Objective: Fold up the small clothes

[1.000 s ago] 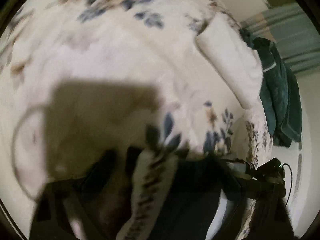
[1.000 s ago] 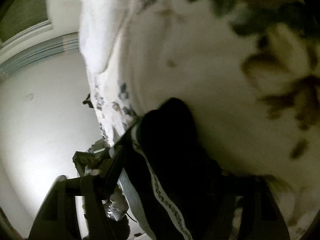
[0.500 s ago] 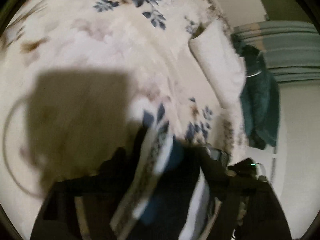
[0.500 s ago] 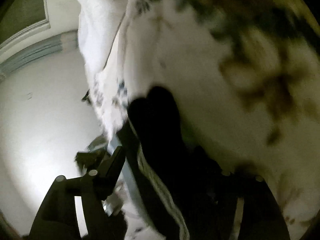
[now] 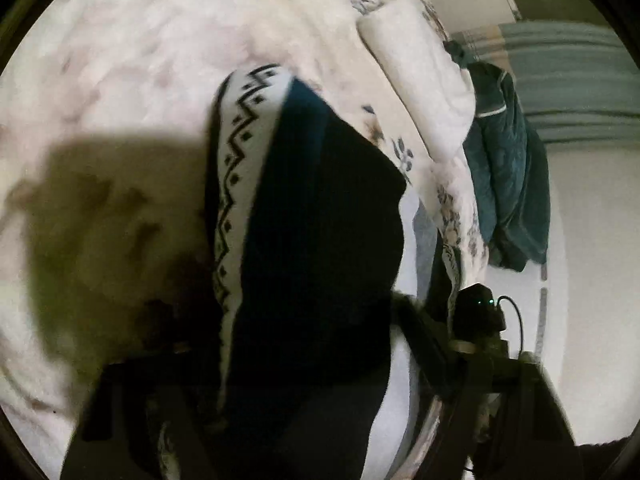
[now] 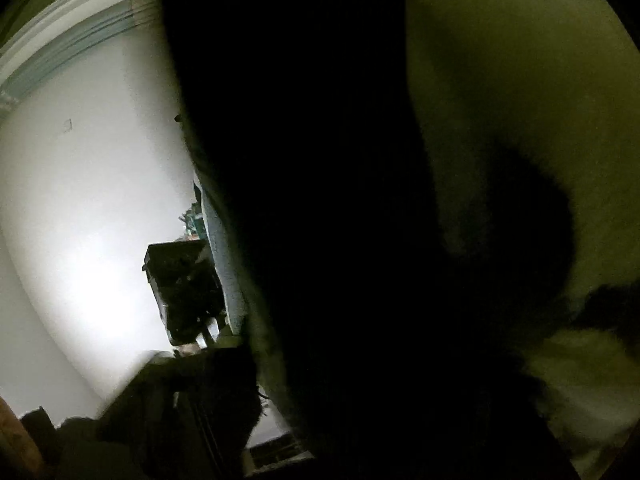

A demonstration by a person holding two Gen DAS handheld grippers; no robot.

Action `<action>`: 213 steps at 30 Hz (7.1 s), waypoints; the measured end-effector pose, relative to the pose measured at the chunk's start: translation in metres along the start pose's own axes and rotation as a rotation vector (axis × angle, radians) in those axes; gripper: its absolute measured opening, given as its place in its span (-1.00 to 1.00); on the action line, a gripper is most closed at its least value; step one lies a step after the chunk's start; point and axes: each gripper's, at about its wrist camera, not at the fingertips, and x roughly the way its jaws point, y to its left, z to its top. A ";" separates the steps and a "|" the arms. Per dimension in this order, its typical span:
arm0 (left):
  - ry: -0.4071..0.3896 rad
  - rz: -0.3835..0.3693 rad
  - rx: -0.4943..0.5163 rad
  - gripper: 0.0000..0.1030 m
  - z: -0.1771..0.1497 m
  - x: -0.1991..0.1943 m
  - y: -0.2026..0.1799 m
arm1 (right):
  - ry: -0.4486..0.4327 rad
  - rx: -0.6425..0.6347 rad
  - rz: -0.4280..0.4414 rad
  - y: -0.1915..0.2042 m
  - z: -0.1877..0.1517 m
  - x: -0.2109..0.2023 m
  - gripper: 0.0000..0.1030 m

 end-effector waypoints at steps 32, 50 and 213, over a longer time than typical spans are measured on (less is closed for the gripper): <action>0.011 0.024 0.322 -0.53 0.365 0.092 -0.182 | -0.473 -0.101 -0.084 0.194 0.240 -0.194 -0.48; -0.123 0.362 0.441 0.85 0.334 0.077 -0.165 | -0.536 -0.152 -0.618 0.174 0.167 -0.192 0.34; -0.610 0.581 0.678 0.99 -0.104 -0.423 -0.463 | -1.185 -0.512 -1.102 0.695 -0.527 -0.194 1.00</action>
